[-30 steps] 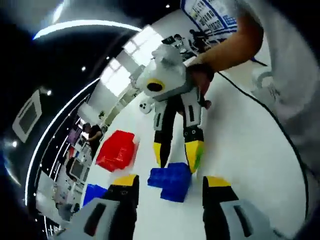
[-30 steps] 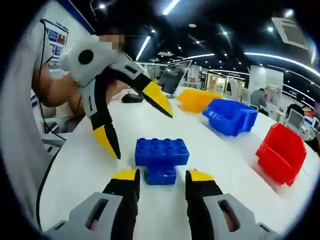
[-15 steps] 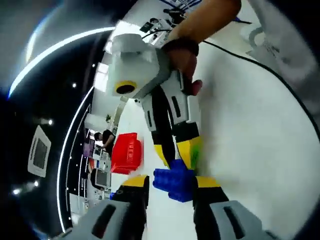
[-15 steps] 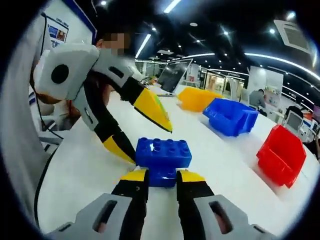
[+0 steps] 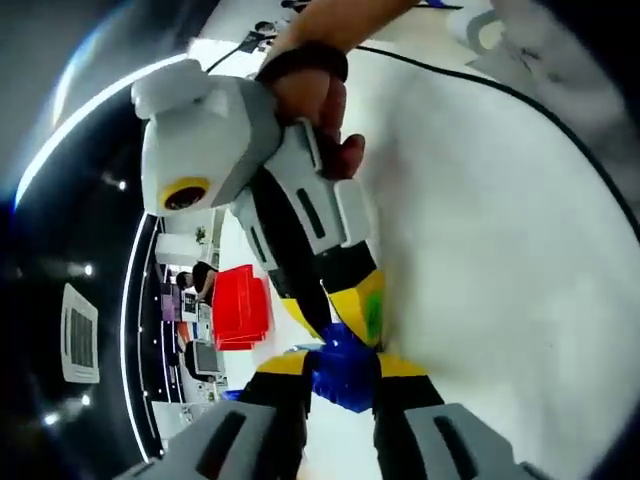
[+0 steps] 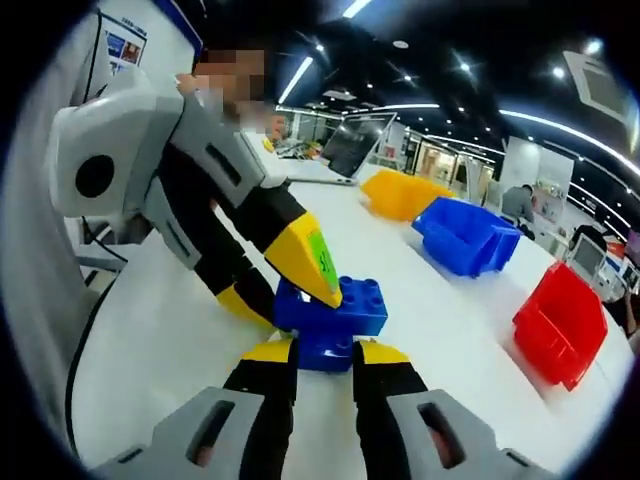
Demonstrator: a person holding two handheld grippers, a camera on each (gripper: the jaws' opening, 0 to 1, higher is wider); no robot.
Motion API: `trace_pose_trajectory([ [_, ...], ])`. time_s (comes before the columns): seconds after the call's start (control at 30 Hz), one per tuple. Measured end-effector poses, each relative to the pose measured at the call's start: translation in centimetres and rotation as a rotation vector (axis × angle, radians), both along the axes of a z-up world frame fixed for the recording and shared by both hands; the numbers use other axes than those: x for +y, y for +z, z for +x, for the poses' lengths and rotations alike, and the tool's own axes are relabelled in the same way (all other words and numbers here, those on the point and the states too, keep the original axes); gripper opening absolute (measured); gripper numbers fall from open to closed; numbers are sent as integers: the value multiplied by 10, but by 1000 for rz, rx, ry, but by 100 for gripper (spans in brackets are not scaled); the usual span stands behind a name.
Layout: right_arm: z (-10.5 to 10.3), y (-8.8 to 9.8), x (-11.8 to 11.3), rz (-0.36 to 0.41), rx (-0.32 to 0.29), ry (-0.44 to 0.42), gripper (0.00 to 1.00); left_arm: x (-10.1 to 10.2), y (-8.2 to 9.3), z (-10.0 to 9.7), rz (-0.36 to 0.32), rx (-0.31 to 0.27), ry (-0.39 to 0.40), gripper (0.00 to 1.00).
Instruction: Take apart the toy blocks one by one and place each separated block into its matching bin, sorting the blocks by their type until all the connected pieces are disassembled and separated into the correct bins
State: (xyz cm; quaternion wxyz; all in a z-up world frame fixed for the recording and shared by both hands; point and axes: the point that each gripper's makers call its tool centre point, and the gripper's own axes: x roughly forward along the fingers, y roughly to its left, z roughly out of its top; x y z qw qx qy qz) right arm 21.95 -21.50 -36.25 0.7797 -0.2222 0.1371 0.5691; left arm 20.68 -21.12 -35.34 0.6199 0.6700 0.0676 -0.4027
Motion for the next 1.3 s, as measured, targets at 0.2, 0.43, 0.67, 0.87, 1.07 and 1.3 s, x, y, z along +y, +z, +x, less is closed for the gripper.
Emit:
trace_pose_trajectory([
  [0.2, -1, 0, 0, -25, -23, 7, 23, -1, 4, 0, -20, 162, 20, 24],
  [0.43, -1, 0, 0, -30, -25, 8, 23, -3, 11, 3, -83, 297, 31, 24],
  [0.67, -2, 0, -2, -29, -24, 3, 23, 11, 52, 36, -255, 259, 85, 24],
  [0.87, -3, 0, -3, -29, -24, -7, 23, 15, 96, 57, -543, 206, 121, 24],
  [1.07, -3, 0, -4, -21, -8, -21, 23, 26, 141, 83, -996, 263, 181, 25],
  [1.3, -4, 0, -5, -11, -7, -42, 23, 72, 157, 143, -1342, 203, 425, 25],
])
